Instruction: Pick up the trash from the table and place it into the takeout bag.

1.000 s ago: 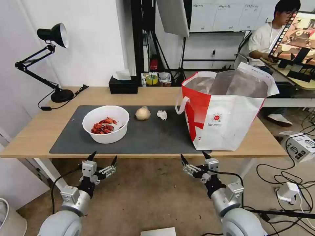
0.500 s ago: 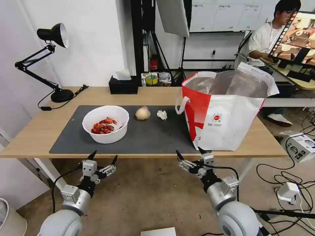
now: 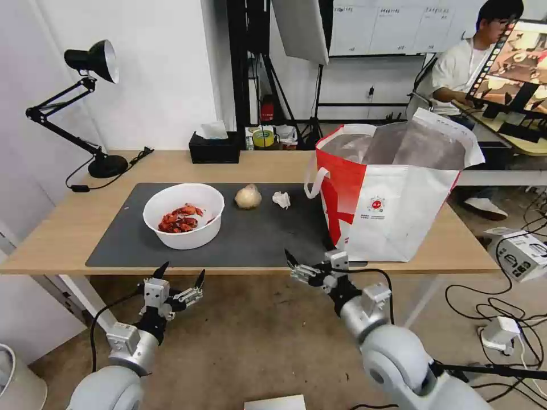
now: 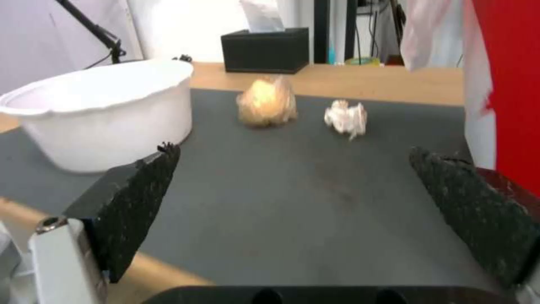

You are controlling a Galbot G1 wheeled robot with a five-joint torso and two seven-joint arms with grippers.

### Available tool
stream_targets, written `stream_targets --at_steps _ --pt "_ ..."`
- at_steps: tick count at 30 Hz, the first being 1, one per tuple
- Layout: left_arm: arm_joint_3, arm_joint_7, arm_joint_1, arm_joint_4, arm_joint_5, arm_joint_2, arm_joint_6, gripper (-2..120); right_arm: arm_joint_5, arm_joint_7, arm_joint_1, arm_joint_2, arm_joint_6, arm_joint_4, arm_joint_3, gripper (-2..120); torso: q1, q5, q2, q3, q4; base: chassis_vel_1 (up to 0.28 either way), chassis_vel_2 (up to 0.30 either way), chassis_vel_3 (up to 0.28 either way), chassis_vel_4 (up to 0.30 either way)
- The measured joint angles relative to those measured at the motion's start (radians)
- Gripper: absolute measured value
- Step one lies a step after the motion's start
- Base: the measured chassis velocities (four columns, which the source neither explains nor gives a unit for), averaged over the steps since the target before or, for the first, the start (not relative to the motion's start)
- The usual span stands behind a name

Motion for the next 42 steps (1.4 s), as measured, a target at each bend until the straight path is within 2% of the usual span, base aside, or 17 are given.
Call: stream_targets --at_steps 9,21,42 --pt "-0.003 -0.002 0.011 -0.006 0.007 -0.003 0.001 100 0.076 0.081 0.172 0.043 -0.044 -0.083 -0.092 100 0.000 0.0000 0.000 0.000 0.0000 0.000 0.000 0.000 0.000" --pt "0.000 -0.002 0.018 -0.002 0.021 -0.023 0.000 100 0.149 0.267 0.362 0.147 -0.123 -0.217 -0.224 100 0.000 -0.0001 0.000 0.000 0.0001 0.000 0.000 0.000 0.000" --pt "0.003 0.001 0.014 0.006 0.025 -0.022 -0.004 100 0.244 0.517 0.535 0.260 -0.231 -0.347 -0.265 100 0.000 -0.0001 0.000 0.000 0.0000 0.000 0.000 0.000 0.000"
